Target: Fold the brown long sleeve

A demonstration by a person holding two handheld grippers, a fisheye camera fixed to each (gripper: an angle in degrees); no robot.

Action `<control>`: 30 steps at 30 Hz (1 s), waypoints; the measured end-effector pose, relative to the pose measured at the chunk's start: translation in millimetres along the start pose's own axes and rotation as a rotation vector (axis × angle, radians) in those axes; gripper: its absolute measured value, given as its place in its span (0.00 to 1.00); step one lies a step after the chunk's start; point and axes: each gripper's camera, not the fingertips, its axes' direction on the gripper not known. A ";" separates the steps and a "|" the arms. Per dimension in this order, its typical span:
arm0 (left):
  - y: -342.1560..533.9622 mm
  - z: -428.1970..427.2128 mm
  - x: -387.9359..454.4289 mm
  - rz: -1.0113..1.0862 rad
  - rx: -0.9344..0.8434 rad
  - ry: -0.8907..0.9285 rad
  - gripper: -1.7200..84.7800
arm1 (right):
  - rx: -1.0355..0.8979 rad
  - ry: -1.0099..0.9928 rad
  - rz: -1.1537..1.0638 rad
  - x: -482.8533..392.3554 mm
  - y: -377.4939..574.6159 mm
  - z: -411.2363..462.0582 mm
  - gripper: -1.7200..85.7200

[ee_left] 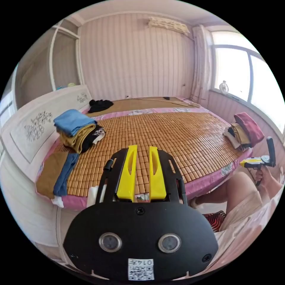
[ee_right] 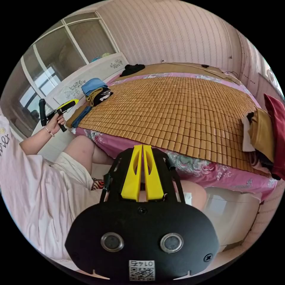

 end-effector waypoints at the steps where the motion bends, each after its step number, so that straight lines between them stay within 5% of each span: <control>1: 20.4 -9.6 -25.3 -0.093 -0.019 0.003 0.11 | 0.002 -0.019 -0.070 -26.8 -13.4 16.8 0.01; 9: 138.0 -75.8 -148.1 -0.456 0.069 -0.066 0.11 | -0.207 -0.217 -0.578 -184.0 -118.3 133.0 0.02; 19: 260.9 -109.8 -307.0 -0.869 0.098 -0.199 0.10 | -0.322 -0.120 -1.045 -402.5 -192.0 322.4 0.07; 30: 228.7 -65.7 -459.0 -0.976 0.047 -0.197 0.10 | -0.316 -0.175 -1.054 -543.6 -253.1 480.9 0.15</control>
